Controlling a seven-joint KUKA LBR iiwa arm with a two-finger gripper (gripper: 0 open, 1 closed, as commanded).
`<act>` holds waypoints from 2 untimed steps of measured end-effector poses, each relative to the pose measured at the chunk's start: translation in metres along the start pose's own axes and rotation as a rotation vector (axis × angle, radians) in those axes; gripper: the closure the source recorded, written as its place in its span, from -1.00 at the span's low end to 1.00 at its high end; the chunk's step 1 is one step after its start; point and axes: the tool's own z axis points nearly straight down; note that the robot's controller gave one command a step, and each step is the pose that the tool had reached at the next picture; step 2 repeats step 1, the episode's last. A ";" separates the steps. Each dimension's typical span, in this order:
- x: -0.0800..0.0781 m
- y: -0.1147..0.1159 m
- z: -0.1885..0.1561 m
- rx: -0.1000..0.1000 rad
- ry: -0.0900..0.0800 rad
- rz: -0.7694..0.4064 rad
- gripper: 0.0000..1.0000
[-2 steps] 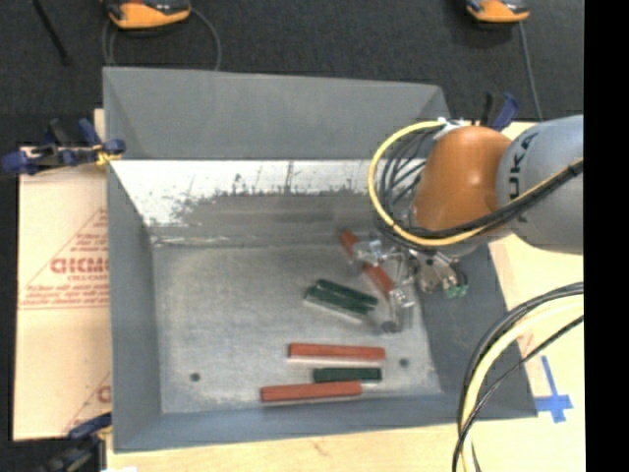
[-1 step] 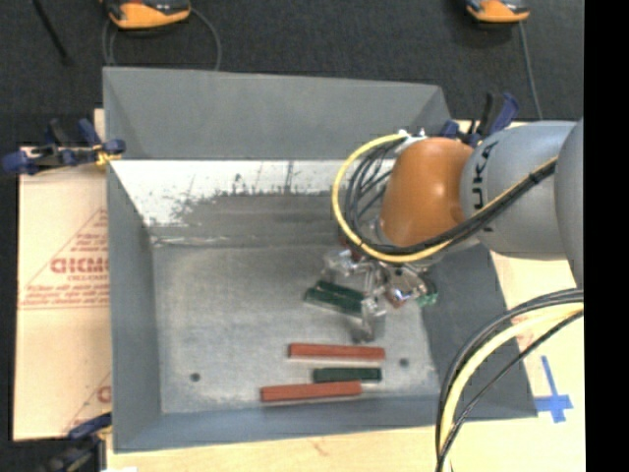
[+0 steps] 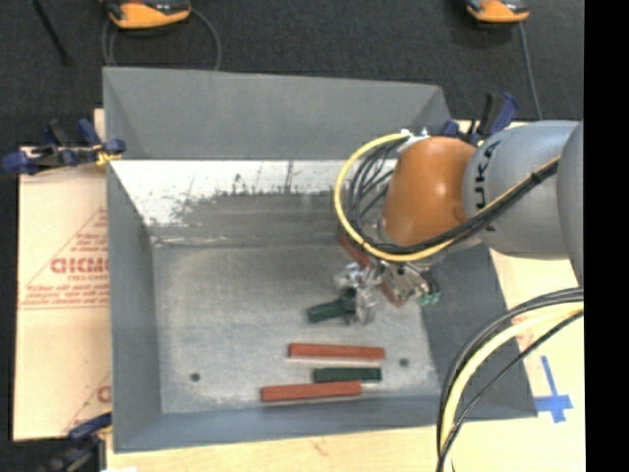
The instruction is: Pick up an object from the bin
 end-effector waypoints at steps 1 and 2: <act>0.001 -0.009 -0.148 0.004 -0.006 -0.228 1.00; 0.001 -0.009 -0.148 0.004 -0.006 -0.228 1.00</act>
Offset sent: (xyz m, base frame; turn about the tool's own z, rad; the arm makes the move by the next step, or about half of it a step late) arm -0.0017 -0.0070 0.1437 -0.2301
